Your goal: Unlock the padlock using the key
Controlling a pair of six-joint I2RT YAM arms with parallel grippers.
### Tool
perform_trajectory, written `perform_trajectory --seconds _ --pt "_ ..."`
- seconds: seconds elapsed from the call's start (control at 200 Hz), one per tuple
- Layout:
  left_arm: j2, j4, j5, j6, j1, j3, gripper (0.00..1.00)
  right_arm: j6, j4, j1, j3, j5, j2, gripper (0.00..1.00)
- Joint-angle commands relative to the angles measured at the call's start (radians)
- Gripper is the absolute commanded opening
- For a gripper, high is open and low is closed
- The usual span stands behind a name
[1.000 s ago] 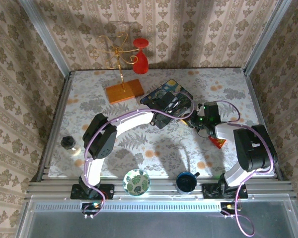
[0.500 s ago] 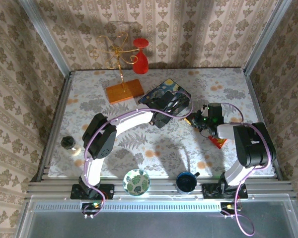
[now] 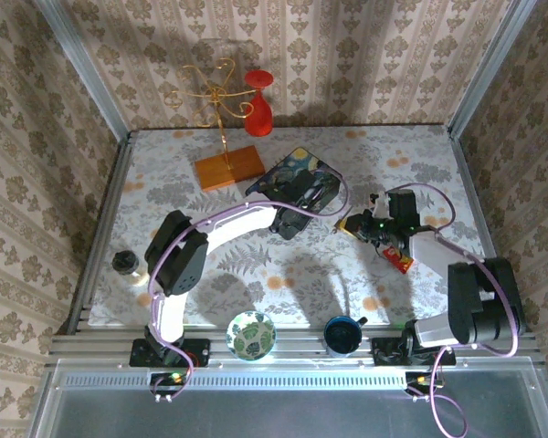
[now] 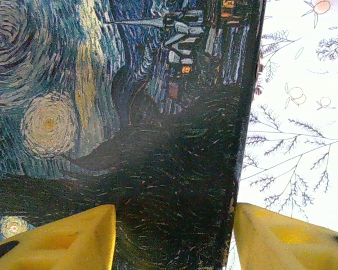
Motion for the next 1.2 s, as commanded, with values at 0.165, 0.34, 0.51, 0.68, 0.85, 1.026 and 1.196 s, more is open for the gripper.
perform_trajectory --seconds 0.165,0.34,0.51,0.68,0.85,1.026,1.196 --pt "-0.074 -0.127 0.009 -0.047 -0.008 -0.051 0.64 -0.263 -0.271 0.002 0.044 -0.032 -0.209 0.00" --pt "-0.100 -0.136 -0.014 -0.062 -0.006 -0.120 0.71 -0.295 -0.373 -0.001 0.068 0.017 -0.257 0.00" --pt "-0.167 -0.146 -0.071 -0.086 -0.008 -0.200 0.87 -0.264 -0.359 -0.001 0.062 0.016 -0.267 0.00" --pt "-0.238 -0.154 -0.153 -0.119 0.005 -0.251 0.92 -0.246 -0.340 -0.001 0.057 0.025 -0.235 0.00" --pt "-0.280 -0.197 -0.246 -0.177 0.032 -0.273 0.92 -0.265 -0.384 0.000 0.075 0.086 -0.166 0.00" --pt "-0.381 -0.208 -0.286 -0.247 0.035 -0.315 1.00 -0.291 -0.425 0.000 0.094 0.097 -0.142 0.00" --pt "-0.411 -0.194 -0.244 -0.290 0.080 -0.374 1.00 -0.298 -0.429 0.000 0.109 0.077 -0.142 0.00"
